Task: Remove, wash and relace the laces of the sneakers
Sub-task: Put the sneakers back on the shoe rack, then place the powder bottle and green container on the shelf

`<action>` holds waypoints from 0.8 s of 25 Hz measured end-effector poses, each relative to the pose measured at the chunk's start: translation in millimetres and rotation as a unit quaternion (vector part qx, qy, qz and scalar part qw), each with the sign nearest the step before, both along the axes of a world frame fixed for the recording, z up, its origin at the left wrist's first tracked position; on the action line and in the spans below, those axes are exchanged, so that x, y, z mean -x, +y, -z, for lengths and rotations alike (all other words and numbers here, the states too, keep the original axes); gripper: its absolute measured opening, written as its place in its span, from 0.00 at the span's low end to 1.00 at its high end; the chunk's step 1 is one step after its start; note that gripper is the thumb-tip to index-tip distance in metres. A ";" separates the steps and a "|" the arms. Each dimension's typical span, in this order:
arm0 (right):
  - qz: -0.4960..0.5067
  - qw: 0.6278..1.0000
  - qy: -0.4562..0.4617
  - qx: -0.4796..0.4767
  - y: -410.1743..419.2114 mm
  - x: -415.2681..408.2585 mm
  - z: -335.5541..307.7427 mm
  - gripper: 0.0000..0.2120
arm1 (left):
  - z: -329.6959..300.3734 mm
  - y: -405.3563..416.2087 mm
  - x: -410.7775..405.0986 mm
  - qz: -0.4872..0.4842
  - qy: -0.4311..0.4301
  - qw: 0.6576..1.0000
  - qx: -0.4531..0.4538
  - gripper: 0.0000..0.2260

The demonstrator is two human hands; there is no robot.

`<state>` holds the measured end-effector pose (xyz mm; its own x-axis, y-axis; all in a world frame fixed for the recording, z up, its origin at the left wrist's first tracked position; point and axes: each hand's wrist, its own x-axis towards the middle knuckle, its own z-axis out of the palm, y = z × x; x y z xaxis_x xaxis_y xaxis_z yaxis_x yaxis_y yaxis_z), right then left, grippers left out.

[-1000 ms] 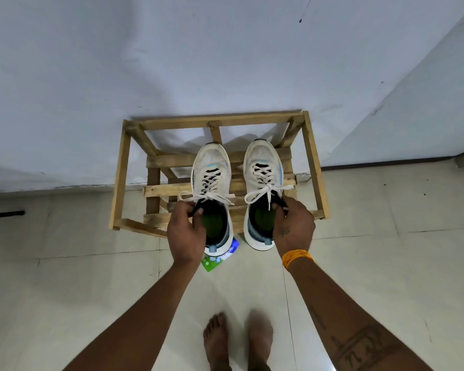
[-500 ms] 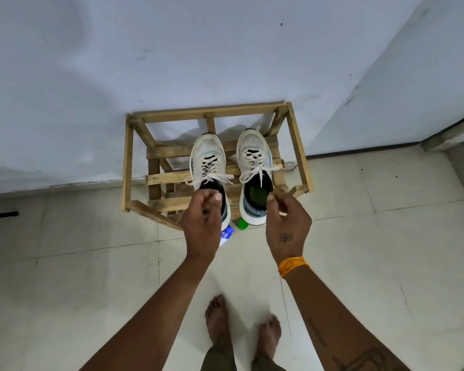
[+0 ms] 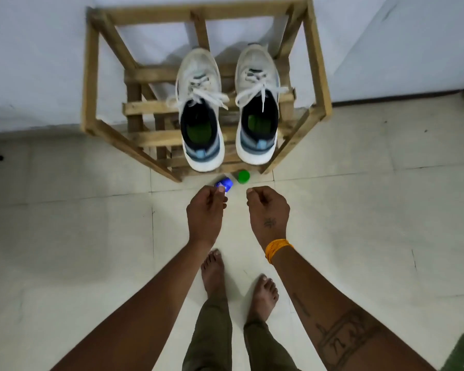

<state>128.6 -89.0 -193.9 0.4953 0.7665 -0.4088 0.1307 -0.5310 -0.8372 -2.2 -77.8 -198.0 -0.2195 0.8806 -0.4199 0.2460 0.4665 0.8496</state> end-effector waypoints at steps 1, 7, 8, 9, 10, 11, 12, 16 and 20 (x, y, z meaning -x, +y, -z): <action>-0.001 1.000 -0.005 0.013 -1.9 -4.0 24.1 0.07 | 26.6 -2.7 -0.3 -0.002 0.008 1.000 0.012 0.11; -0.015 0.997 -0.021 0.071 -8.1 -22.6 177.9 0.05 | 200.3 -21.9 9.9 -0.009 0.076 0.996 0.044 0.10; -0.021 0.996 -0.028 0.078 -4.9 -25.2 207.3 0.06 | 227.7 -21.7 9.6 -0.003 0.093 0.995 0.044 0.08; -0.027 0.996 -0.028 0.081 -2.0 -26.8 220.0 0.08 | 239.1 -21.4 11.1 0.005 0.109 0.993 0.048 0.05; -0.029 0.995 -0.032 0.085 4.0 -29.4 252.5 0.10 | 270.4 -16.8 10.1 0.016 0.137 0.989 0.046 0.03; -0.035 0.995 -0.035 0.085 10.1 -31.6 273.5 0.12 | 290.9 -11.9 10.9 0.031 0.159 0.986 0.048 0.03; -0.042 0.995 -0.042 0.083 16.3 -32.9 285.4 0.13 | 302.8 -5.3 13.4 0.049 0.184 0.980 0.051 0.07; -0.071 0.991 -0.073 0.082 42.8 -31.9 373.3 0.26 | 380.9 36.3 21.2 0.125 0.290 0.946 0.066 0.18; -0.090 0.988 -0.068 0.104 71.4 -20.5 430.3 0.37 | 430.5 62.9 29.2 0.187 0.343 0.915 0.100 0.27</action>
